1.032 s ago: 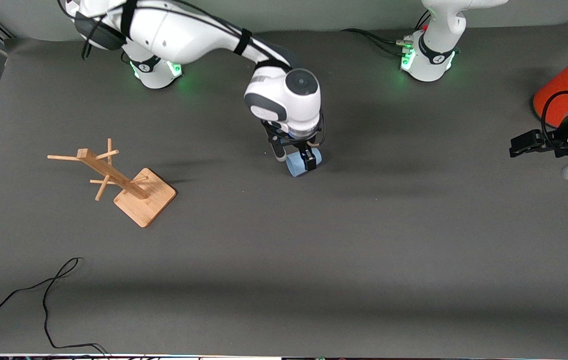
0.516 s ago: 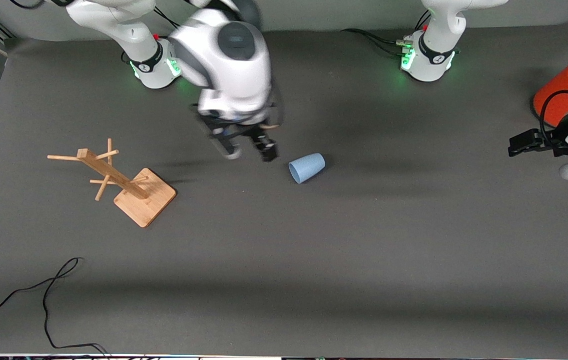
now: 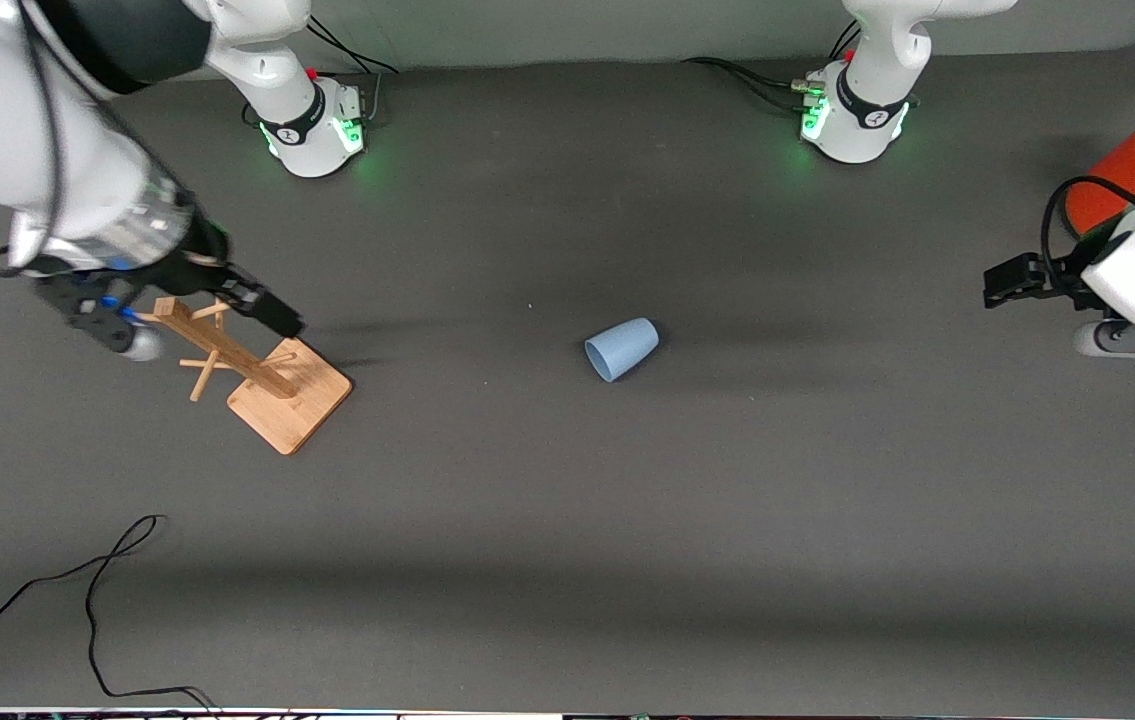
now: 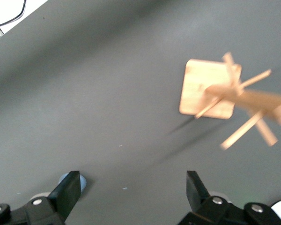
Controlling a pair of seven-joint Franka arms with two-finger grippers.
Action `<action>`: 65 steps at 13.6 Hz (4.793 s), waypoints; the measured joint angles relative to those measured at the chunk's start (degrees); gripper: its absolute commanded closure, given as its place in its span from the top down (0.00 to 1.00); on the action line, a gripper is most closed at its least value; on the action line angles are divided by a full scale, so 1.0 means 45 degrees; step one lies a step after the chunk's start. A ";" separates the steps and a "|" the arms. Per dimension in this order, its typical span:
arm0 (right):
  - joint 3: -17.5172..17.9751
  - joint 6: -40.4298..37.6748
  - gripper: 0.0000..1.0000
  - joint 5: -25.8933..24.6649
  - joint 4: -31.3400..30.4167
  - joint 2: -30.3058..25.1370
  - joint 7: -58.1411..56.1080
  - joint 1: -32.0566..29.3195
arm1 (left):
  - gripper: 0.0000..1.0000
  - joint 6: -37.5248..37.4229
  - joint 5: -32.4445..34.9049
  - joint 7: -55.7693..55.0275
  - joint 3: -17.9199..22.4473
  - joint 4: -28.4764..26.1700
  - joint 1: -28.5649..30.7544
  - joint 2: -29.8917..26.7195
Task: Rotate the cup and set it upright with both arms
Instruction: 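Withdraw the right gripper while the left gripper reaches toward the cup, then grasp the lying cup with the left gripper and rotate it upright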
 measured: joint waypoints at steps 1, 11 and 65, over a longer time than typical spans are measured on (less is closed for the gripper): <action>-0.0570 0.0065 1.00 0.0003 -0.0404 -0.0343 -0.1046 0.0011 | 1.00 -0.0001 0.0000 -0.0023 -0.0001 0.0000 -0.0011 -0.0003; -0.2525 0.2124 1.00 -0.0002 -0.3093 -0.1907 -0.7108 0.0006 | 1.00 0.0078 0.0011 -0.8028 -0.0181 0.1265 -0.4581 0.1508; -0.2636 0.1389 1.00 -0.0072 -0.3529 -0.2608 -0.7142 0.0773 | 0.00 0.2517 0.0590 -1.3939 -0.0530 0.3780 -0.7382 0.6267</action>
